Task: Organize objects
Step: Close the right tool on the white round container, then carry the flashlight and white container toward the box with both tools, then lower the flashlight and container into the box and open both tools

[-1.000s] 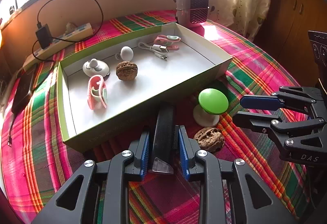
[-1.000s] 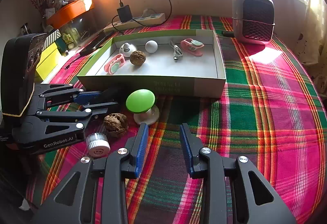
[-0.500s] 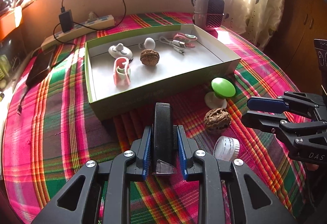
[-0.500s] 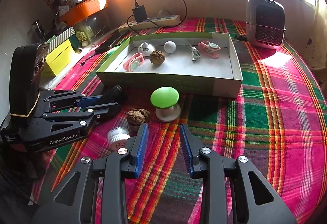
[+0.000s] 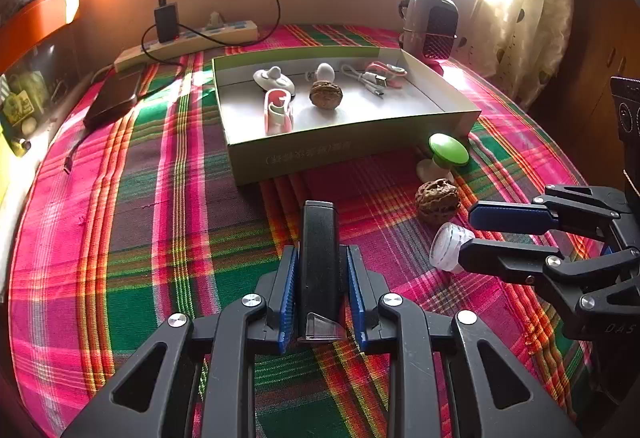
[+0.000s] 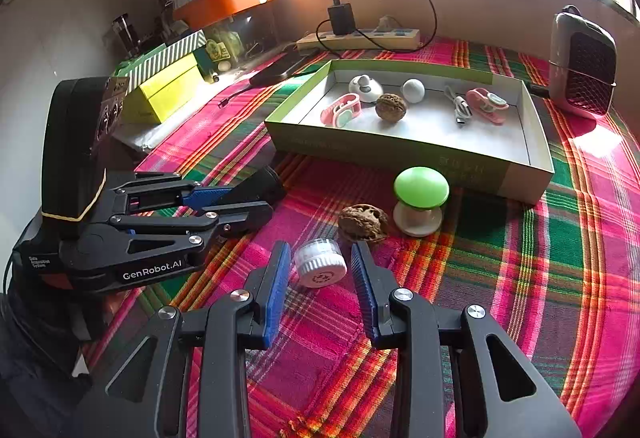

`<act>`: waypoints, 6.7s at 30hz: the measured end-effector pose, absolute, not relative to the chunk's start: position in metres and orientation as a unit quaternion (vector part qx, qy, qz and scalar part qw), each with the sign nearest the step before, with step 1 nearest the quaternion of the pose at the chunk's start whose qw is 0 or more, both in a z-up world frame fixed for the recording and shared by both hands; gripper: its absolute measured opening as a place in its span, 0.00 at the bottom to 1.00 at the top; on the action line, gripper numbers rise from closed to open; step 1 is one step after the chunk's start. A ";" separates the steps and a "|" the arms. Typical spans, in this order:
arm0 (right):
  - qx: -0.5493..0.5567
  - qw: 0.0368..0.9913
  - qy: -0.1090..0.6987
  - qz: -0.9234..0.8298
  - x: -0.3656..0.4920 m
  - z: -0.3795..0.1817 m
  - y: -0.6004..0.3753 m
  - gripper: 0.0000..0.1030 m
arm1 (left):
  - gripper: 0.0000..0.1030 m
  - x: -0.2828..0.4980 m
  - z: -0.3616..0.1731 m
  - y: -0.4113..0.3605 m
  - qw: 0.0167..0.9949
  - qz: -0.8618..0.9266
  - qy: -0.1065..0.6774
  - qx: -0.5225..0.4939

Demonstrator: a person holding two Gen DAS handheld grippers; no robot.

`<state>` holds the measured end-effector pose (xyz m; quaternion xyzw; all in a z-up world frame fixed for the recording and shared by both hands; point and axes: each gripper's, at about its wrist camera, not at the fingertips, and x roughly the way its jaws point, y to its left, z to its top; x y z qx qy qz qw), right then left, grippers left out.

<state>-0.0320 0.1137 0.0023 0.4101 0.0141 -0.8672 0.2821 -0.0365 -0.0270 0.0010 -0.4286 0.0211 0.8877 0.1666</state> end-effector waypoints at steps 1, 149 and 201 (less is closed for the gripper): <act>0.411 0.283 0.020 -0.866 -0.032 0.002 0.111 0.32 | 0.21 -0.036 0.001 -0.028 0.167 0.888 0.020 -0.428; 0.416 0.203 0.034 -0.886 -0.201 0.004 0.121 0.29 | 0.20 -0.165 0.020 0.001 0.132 0.893 -0.010 -0.431; 0.403 0.189 0.053 -0.894 -0.203 -0.001 0.114 0.35 | 0.28 -0.166 0.009 0.008 0.133 0.895 0.016 -0.425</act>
